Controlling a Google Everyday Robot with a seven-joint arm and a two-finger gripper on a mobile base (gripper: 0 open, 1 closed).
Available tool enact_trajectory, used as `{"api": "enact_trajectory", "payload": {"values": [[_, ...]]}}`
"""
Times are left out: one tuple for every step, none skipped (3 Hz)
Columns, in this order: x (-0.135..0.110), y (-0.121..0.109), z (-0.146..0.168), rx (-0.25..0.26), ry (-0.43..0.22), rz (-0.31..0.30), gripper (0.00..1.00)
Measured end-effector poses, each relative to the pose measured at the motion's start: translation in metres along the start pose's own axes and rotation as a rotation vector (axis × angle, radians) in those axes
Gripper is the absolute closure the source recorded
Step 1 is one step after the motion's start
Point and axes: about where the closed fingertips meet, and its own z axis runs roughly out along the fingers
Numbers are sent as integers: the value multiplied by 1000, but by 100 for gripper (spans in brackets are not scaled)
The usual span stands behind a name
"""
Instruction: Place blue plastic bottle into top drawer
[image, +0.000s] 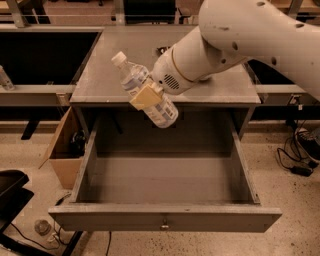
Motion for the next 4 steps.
{"api": "enact_trajectory", "payload": {"values": [[3,1,12,-3,34,-11,100],[30,13,49,-49,131,-28,100],[66,29,87,-94,253,-50,100],[99,44,116,-123,364,-71,100]]}}
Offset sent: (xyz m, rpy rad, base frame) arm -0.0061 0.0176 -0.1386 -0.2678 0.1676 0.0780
